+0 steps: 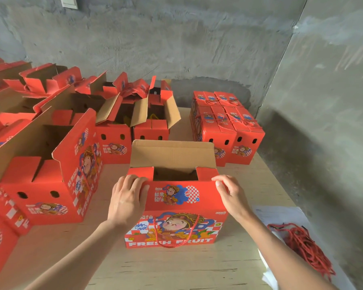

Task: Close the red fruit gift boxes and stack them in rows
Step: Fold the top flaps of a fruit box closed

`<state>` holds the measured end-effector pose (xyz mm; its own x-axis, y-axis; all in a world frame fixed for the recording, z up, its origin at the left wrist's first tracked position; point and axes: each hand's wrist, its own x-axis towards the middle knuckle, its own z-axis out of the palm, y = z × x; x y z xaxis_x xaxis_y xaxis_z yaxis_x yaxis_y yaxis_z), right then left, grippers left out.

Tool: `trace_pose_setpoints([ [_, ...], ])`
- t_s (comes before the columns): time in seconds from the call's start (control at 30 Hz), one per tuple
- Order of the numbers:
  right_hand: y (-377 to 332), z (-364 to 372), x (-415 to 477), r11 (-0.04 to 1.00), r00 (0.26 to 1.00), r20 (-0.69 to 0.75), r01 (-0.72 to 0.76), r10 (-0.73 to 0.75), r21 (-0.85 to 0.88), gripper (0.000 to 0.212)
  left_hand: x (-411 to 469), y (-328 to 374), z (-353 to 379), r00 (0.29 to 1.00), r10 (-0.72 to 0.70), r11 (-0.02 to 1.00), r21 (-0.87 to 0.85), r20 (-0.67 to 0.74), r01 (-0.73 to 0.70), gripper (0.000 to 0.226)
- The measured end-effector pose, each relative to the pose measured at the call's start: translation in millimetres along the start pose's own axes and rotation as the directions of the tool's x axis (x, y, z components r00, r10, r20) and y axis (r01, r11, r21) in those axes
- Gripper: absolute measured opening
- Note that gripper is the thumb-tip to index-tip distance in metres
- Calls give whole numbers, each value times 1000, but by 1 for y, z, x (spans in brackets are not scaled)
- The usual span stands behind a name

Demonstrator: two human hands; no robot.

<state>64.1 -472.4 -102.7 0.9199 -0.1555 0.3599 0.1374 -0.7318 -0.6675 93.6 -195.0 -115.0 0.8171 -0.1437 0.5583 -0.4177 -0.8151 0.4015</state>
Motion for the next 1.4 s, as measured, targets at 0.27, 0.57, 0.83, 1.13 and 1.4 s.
trace_pose_setpoints([
  [0.27, 2, 12, 14, 979, 978, -43, -202, 202, -5, 26, 1, 0, -1, 1000, -10, 996, -88, 10, 11, 27],
  [0.57, 6, 13, 20, 975, 976, -27, -216, 214, -54, 29, 26, -9, -6, 956, -293, 944, -156, 10, 291, 9],
  [0.83, 10, 18, 21, 961, 960, -49, -274, 275, 27, 21, 29, -27, 7, 786, -557, 668, -417, 268, 616, 16],
  [1.13, 19, 7, 44, 774, 836, 390, -524, 387, 355, 90, 32, -24, -1, 638, -509, 363, -529, 577, 767, 18],
  [1.4, 33, 5, 50, 817, 862, 441, -432, 250, 381, 83, 33, -25, 6, 825, -393, 633, -531, 406, 563, 71],
])
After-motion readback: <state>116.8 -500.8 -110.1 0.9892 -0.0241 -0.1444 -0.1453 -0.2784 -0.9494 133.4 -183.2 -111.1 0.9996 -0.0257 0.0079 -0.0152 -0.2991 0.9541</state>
